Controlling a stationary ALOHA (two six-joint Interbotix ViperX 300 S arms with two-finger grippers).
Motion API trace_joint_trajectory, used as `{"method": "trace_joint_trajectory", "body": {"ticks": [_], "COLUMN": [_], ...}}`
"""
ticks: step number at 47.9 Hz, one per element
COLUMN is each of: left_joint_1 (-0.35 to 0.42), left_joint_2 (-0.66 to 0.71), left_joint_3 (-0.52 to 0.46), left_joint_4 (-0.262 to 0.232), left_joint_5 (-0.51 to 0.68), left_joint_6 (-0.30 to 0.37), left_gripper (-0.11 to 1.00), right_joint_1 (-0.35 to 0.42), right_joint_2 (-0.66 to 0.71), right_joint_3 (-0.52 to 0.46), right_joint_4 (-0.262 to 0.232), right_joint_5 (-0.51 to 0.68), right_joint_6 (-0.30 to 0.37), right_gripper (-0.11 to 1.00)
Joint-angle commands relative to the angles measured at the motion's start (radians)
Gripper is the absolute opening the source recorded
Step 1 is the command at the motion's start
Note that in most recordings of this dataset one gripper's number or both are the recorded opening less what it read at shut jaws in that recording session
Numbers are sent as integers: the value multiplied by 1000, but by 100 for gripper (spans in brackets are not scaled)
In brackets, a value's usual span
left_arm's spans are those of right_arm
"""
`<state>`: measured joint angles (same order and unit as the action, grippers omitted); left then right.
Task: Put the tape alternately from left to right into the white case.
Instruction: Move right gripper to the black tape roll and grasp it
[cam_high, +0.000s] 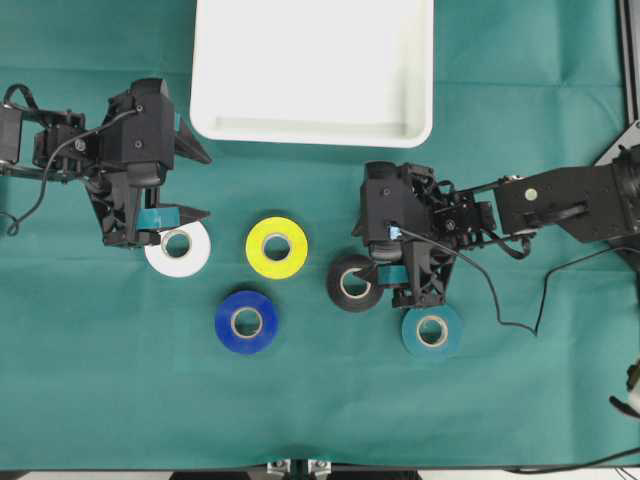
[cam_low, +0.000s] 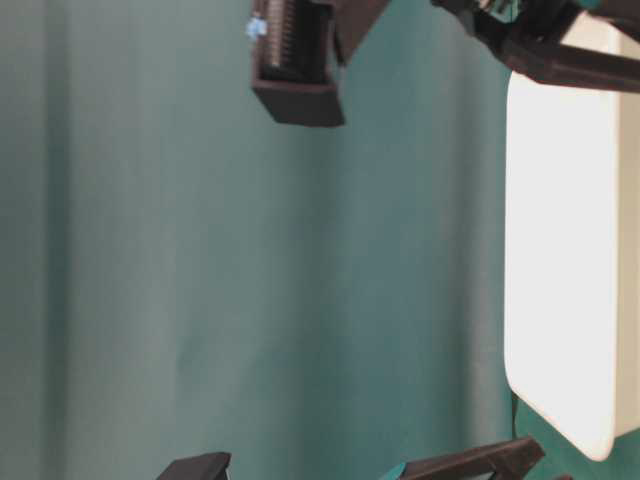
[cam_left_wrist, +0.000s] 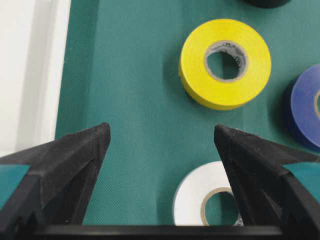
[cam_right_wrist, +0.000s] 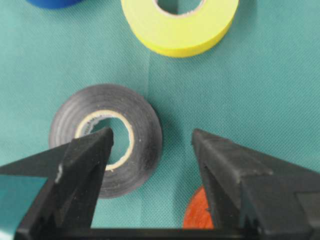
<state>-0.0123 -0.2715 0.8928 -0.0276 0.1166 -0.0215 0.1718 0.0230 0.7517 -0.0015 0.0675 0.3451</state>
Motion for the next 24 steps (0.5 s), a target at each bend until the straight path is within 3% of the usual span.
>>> {"method": "trace_joint_trajectory", "body": {"ticks": [1,24], "left_joint_1": [2,2], "left_joint_2": [-9,-9], "left_joint_3": [-21,-23], "left_joint_4": [0,0], "left_joint_5": [-5,-5], "left_joint_6": [0,0], "left_gripper": [59,59], "right_joint_1": [3,3], "right_joint_2": [3,84], "right_joint_3": [-20,-44], "right_joint_4": [-2,-2], "right_joint_5": [-9,-23], "right_joint_6": [3,3], "right_gripper": [72,72]}}
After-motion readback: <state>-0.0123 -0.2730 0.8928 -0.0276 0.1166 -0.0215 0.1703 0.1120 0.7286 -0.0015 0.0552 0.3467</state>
